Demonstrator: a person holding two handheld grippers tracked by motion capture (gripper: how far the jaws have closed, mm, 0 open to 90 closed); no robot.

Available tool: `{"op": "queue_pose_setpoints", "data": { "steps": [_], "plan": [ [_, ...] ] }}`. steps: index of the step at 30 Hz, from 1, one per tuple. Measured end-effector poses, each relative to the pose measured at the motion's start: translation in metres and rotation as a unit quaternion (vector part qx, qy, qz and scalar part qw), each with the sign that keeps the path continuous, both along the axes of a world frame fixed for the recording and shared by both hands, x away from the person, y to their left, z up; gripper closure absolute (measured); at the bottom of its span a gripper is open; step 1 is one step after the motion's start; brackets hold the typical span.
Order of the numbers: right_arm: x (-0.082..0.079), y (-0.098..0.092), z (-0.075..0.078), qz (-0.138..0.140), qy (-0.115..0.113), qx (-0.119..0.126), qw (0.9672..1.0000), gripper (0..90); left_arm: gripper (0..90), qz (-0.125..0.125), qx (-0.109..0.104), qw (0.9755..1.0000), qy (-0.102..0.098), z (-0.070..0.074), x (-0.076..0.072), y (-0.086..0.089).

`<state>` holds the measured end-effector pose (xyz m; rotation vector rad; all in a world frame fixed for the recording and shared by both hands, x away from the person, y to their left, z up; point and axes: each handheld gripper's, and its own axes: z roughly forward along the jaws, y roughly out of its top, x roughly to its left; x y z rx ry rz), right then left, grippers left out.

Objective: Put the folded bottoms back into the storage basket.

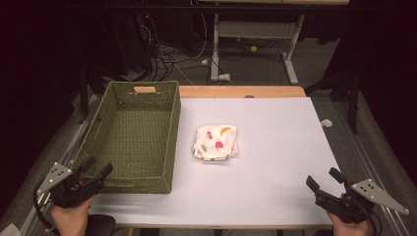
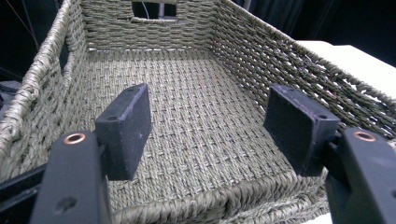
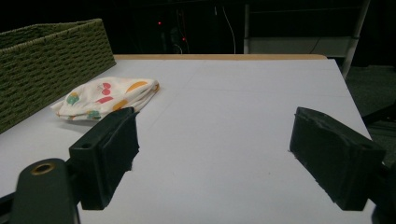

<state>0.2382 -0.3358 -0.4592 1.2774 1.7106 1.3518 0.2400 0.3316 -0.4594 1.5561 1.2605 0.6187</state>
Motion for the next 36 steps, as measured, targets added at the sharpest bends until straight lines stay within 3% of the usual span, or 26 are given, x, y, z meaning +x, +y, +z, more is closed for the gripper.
{"op": "queue_pose_setpoints", "data": {
  "steps": [18, 22, 29, 36],
  "plan": [
    [0.0002, 0.0004, -0.0008, -0.001, 0.002, -0.005, 1.0, 16.2, 30.5, -0.002, 0.004, 1.0, 0.0, 0.0015, 0.0011, -0.0022],
    [0.0002, 0.0007, -0.0008, 0.0, 0.002, -0.005, 1.0, 16.2, 30.5, -0.005, -0.005, 1.0, 0.002, 0.002, 0.0015, -0.0012],
    [0.0005, 0.0011, -0.001, 0.002, 0.002, -0.008, 1.0, 16.2, 30.5, -0.006, 0.002, 1.0, 0.001, 0.0041, 0.0013, -0.0049],
    [0.0006, 0.0018, -0.0011, 0.003, 0.003, -0.008, 1.0, 16.3, 30.5, -0.009, -0.005, 1.0, -0.001, 0.0059, 0.0015, -0.0061]
  ]
}}
